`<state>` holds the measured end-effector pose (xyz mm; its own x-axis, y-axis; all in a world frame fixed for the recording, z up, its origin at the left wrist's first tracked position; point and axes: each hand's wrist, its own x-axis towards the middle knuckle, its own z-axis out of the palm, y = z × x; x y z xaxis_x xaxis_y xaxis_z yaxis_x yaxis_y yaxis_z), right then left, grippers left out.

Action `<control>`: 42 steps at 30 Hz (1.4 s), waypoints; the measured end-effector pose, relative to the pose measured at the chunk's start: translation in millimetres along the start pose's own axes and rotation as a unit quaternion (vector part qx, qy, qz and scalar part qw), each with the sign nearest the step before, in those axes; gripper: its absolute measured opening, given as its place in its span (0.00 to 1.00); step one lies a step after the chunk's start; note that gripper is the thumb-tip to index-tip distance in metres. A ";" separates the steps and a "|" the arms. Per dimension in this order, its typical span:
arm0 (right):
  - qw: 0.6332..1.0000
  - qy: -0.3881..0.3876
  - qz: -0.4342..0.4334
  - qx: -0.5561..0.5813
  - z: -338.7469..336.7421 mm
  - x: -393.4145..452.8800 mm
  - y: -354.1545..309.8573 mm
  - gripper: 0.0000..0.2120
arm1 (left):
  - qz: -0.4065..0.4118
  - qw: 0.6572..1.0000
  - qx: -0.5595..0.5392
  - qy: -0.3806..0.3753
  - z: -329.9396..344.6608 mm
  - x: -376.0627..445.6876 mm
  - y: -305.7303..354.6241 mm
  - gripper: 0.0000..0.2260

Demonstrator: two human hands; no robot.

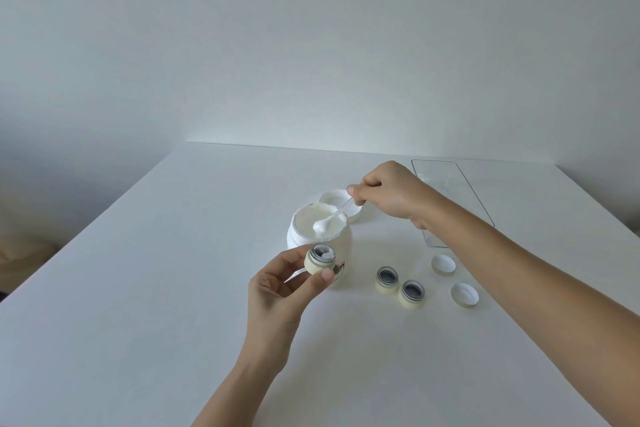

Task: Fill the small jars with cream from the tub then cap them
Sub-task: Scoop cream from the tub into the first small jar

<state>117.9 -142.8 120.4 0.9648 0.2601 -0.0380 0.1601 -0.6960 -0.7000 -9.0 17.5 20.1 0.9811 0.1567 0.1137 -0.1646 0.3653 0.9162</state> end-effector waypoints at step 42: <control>0.773 0.377 -0.478 -0.180 25.6 -86.7 40.8 0.09 | -0.001 0.998 -0.060 0.017 0.4 0.1 3.8 0.11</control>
<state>35.5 -176.6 76.9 0.1953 0.4008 0.8951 0.7908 -0.6042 0.0980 -9.5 18.6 23.7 0.9778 0.1860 0.0968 -0.1754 0.4730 0.8634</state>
